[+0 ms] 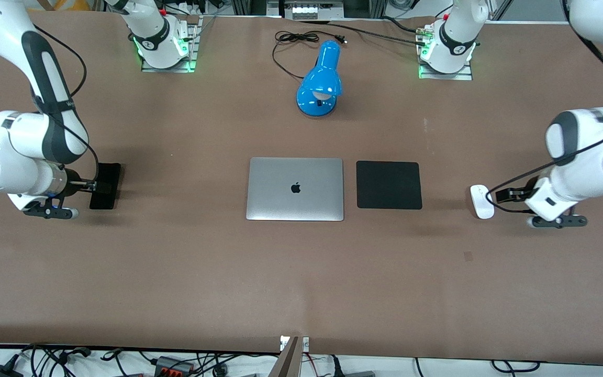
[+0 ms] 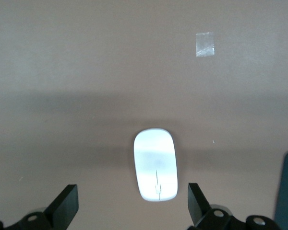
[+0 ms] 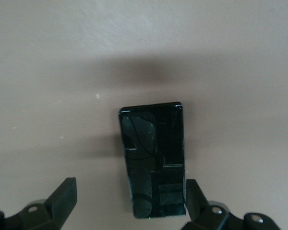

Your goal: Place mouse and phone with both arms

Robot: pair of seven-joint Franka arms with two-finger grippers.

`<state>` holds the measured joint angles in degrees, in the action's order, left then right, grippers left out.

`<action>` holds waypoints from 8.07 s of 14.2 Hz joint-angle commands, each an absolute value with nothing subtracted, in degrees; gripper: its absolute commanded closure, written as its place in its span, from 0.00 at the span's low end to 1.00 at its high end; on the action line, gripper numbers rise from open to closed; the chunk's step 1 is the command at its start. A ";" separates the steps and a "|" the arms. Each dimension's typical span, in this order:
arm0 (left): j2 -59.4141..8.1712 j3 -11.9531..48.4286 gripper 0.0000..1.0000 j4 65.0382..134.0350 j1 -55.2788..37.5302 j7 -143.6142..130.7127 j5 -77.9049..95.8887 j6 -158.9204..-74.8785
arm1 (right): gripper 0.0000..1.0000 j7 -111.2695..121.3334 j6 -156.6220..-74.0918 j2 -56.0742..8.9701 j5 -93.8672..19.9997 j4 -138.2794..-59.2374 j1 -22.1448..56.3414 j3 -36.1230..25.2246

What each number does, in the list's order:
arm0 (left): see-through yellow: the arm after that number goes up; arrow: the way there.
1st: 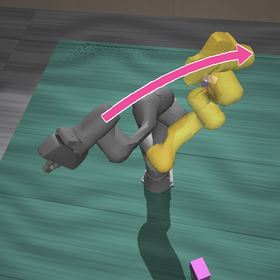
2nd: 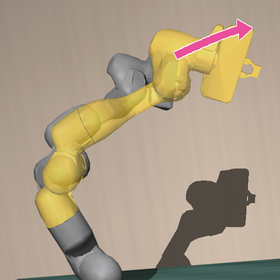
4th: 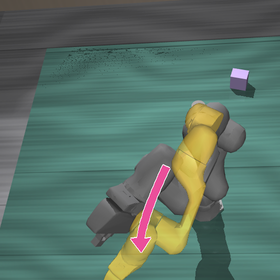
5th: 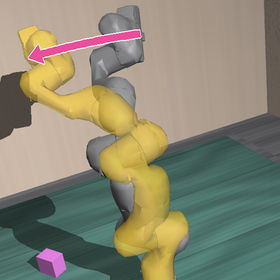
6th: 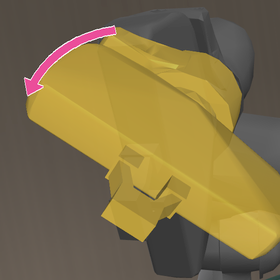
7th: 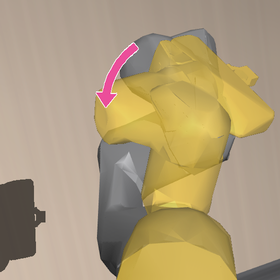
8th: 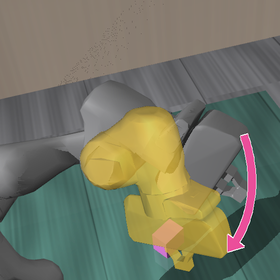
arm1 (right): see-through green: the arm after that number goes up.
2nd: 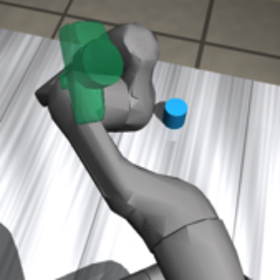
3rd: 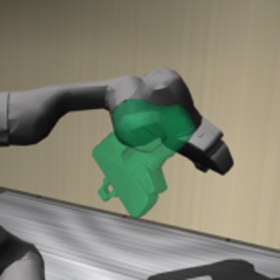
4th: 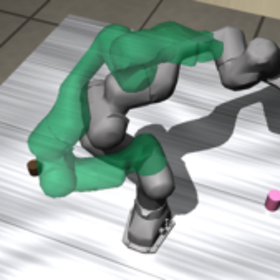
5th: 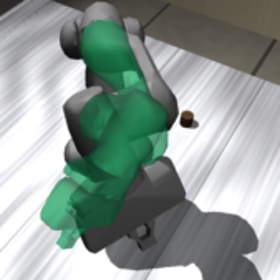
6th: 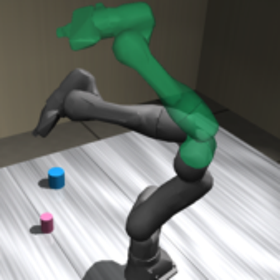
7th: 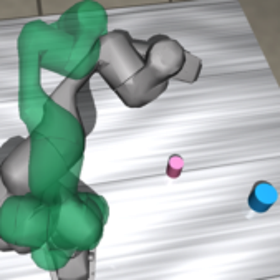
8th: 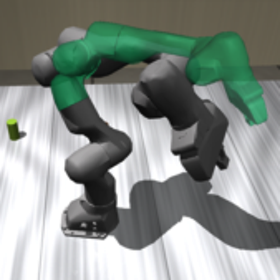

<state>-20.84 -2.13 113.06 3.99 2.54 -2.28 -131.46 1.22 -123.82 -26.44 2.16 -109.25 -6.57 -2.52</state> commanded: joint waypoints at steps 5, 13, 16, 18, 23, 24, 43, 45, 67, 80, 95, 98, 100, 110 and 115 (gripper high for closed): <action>-25.92 -1.41 0.00 125.23 4.13 1.59 -3.43 -158.17 | 0.00 2.02 -127.09 -30.23 2.90 -109.16 -8.00 -2.11; -26.81 -1.41 0.44 126.83 4.04 1.67 -3.43 -159.61 | 0.00 2.28 -126.83 -32.96 4.83 -109.16 -7.91 -2.99; -26.19 -1.32 0.55 126.48 4.04 1.76 -3.43 -157.51 | 0.00 2.29 -126.21 -33.13 4.92 -109.16 -7.91 -2.99; -23.48 -1.06 0.55 125.77 2.99 1.32 -3.43 -154.71 | 0.00 2.29 -126.21 -33.57 4.92 -109.16 -7.91 -2.99; -21.00 7.71 0.55 113.49 2.11 -4.38 -3.34 -128.89 | 0.00 3.95 -126.21 -33.75 4.92 -109.25 -8.17 -2.99; -21.01 10.34 0.55 113.12 2.11 -6.83 -3.43 -128.50 | 0.00 3.96 -126.21 -33.75 4.92 -109.25 -8.17 -2.99; -26.91 14.59 0.00 122.52 -5.63 -25.84 -7.91 -156.18 | 0.72 1.24 -113.29 -31.64 3.25 -97.92 1.38 0.61; -22.35 14.33 0.00 122.08 -5.63 -25.84 -7.91 -152.70 | 0.71 -0.34 -113.03 -31.47 -1.46 -97.73 6.04 0.62; -20.12 14.15 0.00 71.11 4.75 -4.22 -6.77 -76.82 | 0.70 -22.24 -124.72 -38.76 -5.98 -98.70 26.19 0.53; -0.35 -2.46 0.00 92.37 1.40 -0.35 1.93 -90.17 | 0.00 -24.26 -124.99 -33.59 -6.06 -98.09 25.40 0.00; -0.53 -1.67 0.00 92.64 1.84 -1.14 1.85 -90.00 | 0.00 -9.87 -94.04 -23.49 -4.92 -71.37 7.23 -0.79; -0.61 -1.50 0.00 92.37 1.76 -1.14 1.85 -90.00 | 0.00 -5.02 -92.82 -19.96 -4.13 -71.54 0.99 -0.79; -1.49 -1.50 0.00 91.24 1.58 -0.26 1.76 -90.53 | 0.00 0.85 -92.20 -18.29 -4.04 -71.54 -1.92 -0.79; -1.93 -0.79 0.00 90.44 1.05 -0.44 1.85 -89.74 | 0.00 2.20 -101.31 -3.99 0.53 -92.32 -1.93 -0.79; -2.02 -0.53 0.00 90.26 1.14 -0.44 1.85 -89.74 | 0.00 2.11 -102.31 2.28 0.18 -100.54 -2.02 -0.79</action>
<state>-1.64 -0.84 91.36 0.94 -1.53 2.71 -90.24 1.68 -100.60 -1.50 -0.08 -95.79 -1.87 -1.02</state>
